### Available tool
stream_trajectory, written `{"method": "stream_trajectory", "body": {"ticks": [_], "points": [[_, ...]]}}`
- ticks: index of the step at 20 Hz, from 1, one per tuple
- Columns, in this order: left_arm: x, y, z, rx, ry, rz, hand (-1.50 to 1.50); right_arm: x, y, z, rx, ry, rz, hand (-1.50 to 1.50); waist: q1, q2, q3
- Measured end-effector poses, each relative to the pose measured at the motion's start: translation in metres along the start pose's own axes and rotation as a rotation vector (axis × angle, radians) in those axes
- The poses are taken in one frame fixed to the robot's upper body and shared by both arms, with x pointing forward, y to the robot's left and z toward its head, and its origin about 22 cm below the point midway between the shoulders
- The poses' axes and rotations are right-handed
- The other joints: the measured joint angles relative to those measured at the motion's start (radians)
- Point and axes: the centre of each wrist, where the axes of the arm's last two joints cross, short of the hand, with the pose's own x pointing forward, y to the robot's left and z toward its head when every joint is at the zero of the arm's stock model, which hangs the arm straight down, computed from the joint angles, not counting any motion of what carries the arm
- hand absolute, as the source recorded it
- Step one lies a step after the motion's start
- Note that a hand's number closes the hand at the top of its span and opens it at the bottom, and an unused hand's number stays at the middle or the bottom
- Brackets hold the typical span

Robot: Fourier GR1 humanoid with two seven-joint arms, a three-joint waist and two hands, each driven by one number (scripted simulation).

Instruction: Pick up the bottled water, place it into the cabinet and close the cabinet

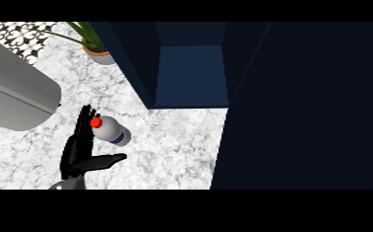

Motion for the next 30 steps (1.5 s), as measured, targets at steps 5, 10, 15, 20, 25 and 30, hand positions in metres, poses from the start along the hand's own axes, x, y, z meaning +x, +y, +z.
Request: {"method": "stream_trajectory", "body": {"ticks": [5, 10, 15, 20, 25, 30], "points": [[-0.013, -0.003, -0.006, -0.003, -0.013, 0.044, -1.50, 0.003, 0.002, -0.004, 0.000, -0.004, -0.004, -1.50, 0.001, 0.000, 0.000], [-0.024, -0.009, -0.008, -0.004, -0.020, 0.074, -1.50, 0.000, -0.003, -0.001, -0.021, -0.007, 0.014, -1.50, -0.002, 0.001, 0.000], [-0.027, -0.014, -0.017, -0.016, -0.019, 0.124, -1.50, -0.001, -0.003, 0.001, -0.038, 0.001, 0.007, -1.50, -0.002, 0.001, 0.000], [-0.031, -0.026, -0.023, -0.051, -0.011, 0.181, 1.50, -0.004, -0.011, 0.002, -0.064, -0.002, 0.046, -1.50, -0.003, 0.001, 0.001], [-0.027, -0.038, -0.037, -0.100, -0.013, 0.226, 1.50, -0.011, -0.017, 0.010, -0.084, -0.006, 0.071, -1.50, -0.004, 0.001, 0.001], [-0.024, -0.049, -0.043, -0.125, -0.098, 0.124, 1.50, -0.012, -0.023, 0.011, -0.101, -0.021, 0.091, -1.50, -0.002, 0.001, 0.001]]}}
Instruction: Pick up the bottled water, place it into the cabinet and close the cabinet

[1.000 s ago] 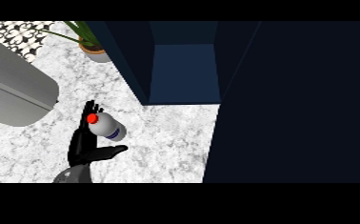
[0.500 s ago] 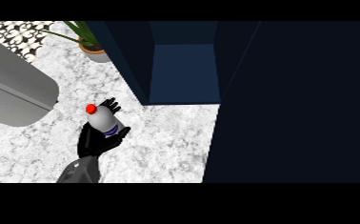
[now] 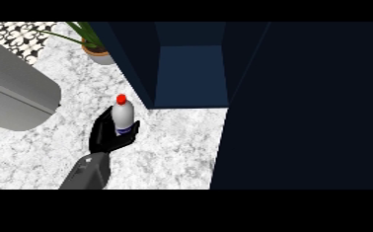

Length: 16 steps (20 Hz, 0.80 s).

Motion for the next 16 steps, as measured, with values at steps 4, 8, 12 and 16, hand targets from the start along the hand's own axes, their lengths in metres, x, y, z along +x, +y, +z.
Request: {"method": "stream_trajectory", "body": {"ticks": [4, 8, 12, 16], "points": [[-0.003, -0.010, -0.003, -0.047, -0.019, -0.033, 1.50, 0.000, -0.007, 0.001, -0.017, 0.001, 0.028, -1.50, -0.002, 0.001, 0.000], [-0.004, -0.017, -0.008, -0.090, -0.016, -0.030, 1.50, -0.002, -0.018, 0.004, -0.048, -0.001, 0.073, -1.50, -0.002, 0.001, 0.000], [-0.004, -0.039, -0.017, -0.131, -0.031, 0.024, 1.50, -0.003, -0.026, 0.004, -0.072, -0.011, 0.101, -1.50, 0.000, 0.000, 0.000], [0.001, -0.055, -0.030, -0.163, -0.032, 0.092, 1.50, -0.005, -0.036, 0.006, -0.096, -0.015, 0.119, -1.50, -0.002, -0.002, 0.001]]}}
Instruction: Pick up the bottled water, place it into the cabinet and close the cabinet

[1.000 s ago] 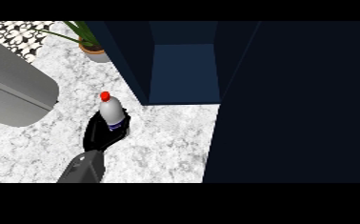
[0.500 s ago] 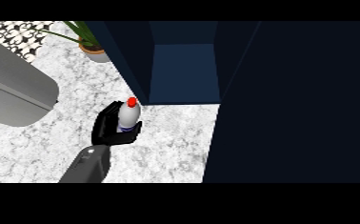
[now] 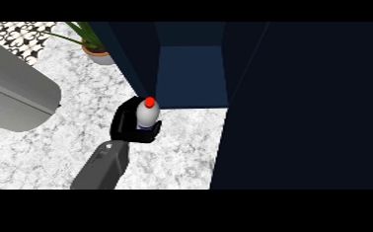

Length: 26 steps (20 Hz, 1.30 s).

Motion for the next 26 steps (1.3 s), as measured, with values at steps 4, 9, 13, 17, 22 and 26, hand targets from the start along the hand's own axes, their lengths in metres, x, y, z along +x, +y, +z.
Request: {"method": "stream_trajectory", "body": {"ticks": [4, 9, 13, 17, 22, 26], "points": [[0.003, -0.001, -0.002, 0.008, 0.033, 0.016, 1.50, -0.003, -0.010, 0.004, -0.021, 0.002, 0.023, -1.50, 0.003, -0.001, 0.001], [0.006, 0.000, -0.002, 0.049, 0.060, 0.029, 1.50, -0.006, -0.021, 0.005, -0.039, 0.005, 0.037, -1.50, -0.002, -0.002, 0.003], [0.008, 0.000, -0.001, 0.089, 0.072, 0.021, 1.50, -0.010, -0.027, 0.006, -0.047, 0.004, 0.034, -1.50, -0.009, -0.003, 0.004], [0.010, 0.002, 0.000, 0.120, 0.082, 0.006, 1.50, -0.014, -0.033, 0.004, -0.039, -0.004, 0.024, -1.50, -0.018, -0.003, 0.007], [0.014, 0.005, -0.001, 0.159, 0.095, -0.025, 1.50, -0.021, -0.040, 0.001, -0.030, -0.004, -0.004, -1.50, -0.032, -0.003, 0.009], [0.016, 0.006, 0.000, 0.198, 0.098, -0.052, 1.50, -0.024, -0.045, 0.000, -0.015, -0.007, -0.034, -1.50, -0.046, -0.004, 0.010]]}}
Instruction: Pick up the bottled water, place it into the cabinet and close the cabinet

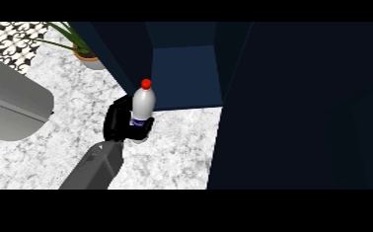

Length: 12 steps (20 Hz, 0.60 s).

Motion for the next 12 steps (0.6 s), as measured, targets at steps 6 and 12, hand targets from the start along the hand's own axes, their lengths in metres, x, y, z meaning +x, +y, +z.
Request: {"method": "stream_trajectory", "body": {"ticks": [6, 12], "points": [[0.002, -0.004, 0.000, 0.072, 0.002, -0.058, 1.50, -0.001, -0.009, -0.004, 0.014, -0.012, -0.029, -1.50, -0.008, -0.001, 0.002], [0.001, -0.007, 0.005, 0.148, -0.019, -0.115, 1.50, -0.001, -0.018, -0.005, 0.043, -0.017, -0.055, -1.50, -0.025, -0.005, 0.005]]}}
